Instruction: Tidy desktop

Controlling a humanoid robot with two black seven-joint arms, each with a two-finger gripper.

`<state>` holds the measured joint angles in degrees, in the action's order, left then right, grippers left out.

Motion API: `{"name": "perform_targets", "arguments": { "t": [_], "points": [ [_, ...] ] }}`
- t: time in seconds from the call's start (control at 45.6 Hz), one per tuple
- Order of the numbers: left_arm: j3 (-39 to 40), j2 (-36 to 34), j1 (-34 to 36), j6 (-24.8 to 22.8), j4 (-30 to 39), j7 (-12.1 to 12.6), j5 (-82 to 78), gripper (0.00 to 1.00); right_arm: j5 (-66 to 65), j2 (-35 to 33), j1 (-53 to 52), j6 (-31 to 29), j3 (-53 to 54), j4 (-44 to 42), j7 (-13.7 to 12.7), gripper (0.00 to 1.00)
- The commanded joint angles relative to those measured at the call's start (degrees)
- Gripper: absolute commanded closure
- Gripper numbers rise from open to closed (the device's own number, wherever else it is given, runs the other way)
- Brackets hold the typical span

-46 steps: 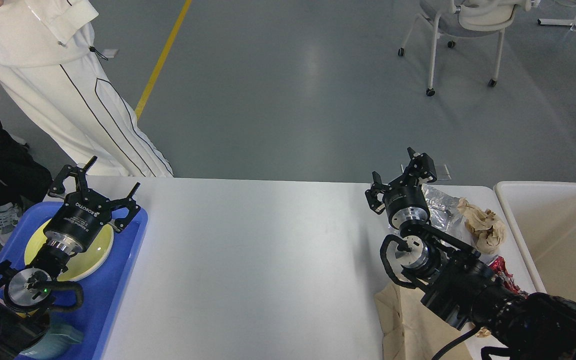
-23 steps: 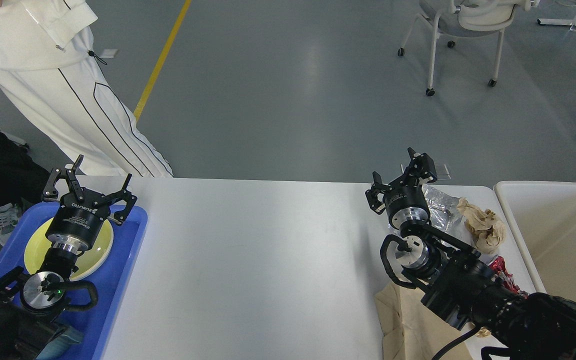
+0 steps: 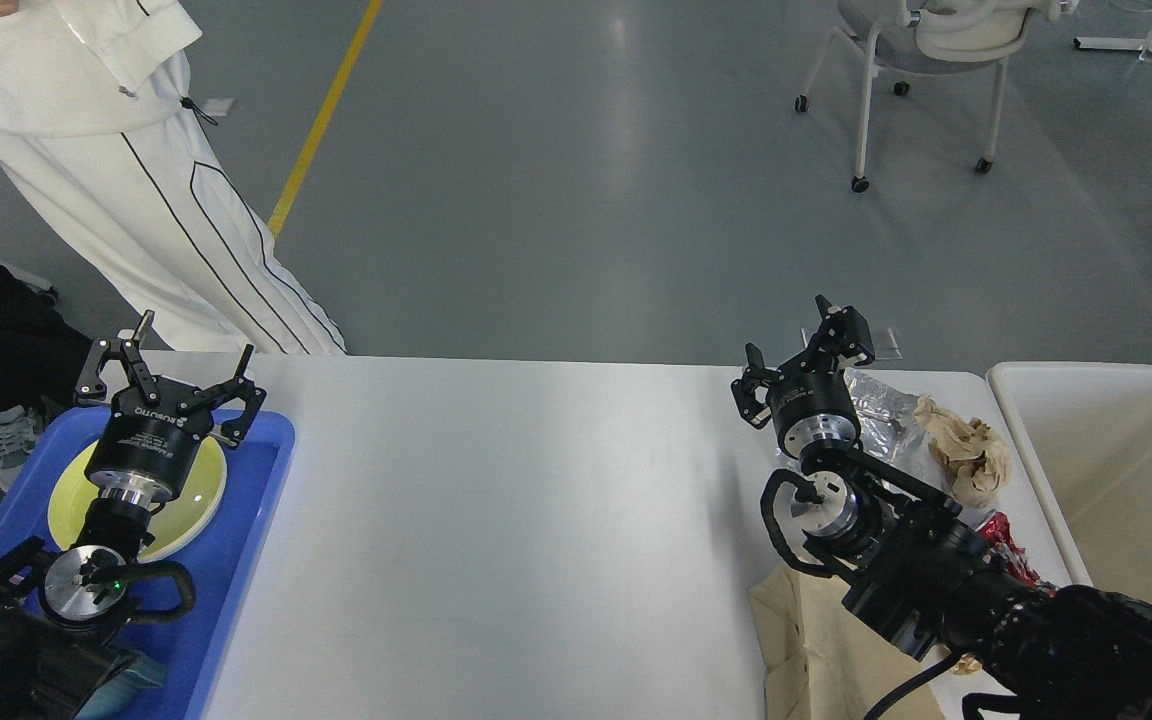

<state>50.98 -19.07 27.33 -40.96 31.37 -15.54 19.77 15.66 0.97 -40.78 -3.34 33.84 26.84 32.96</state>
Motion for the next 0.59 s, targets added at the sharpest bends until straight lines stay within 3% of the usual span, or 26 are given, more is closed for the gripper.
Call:
{"name": "perform_targets", "arguments": {
  "t": [0.0,0.153,0.57],
  "points": [
    [0.0,0.1,-0.1,-0.2,0.0,-1.0,0.0,0.03,0.0,0.0,0.0,0.0,0.0,0.0,0.0,0.0],
    [0.0,0.4,-0.2,-0.3,0.0,-2.5,0.0,0.03,0.1,0.0,0.0,0.0,0.0,0.0,0.0,0.0],
    [0.0,0.4,-0.2,-0.3,0.0,-2.6,0.0,0.03,0.1,0.1,-0.4,0.6,0.0,-0.5,-0.2,0.0]
  ]
}}
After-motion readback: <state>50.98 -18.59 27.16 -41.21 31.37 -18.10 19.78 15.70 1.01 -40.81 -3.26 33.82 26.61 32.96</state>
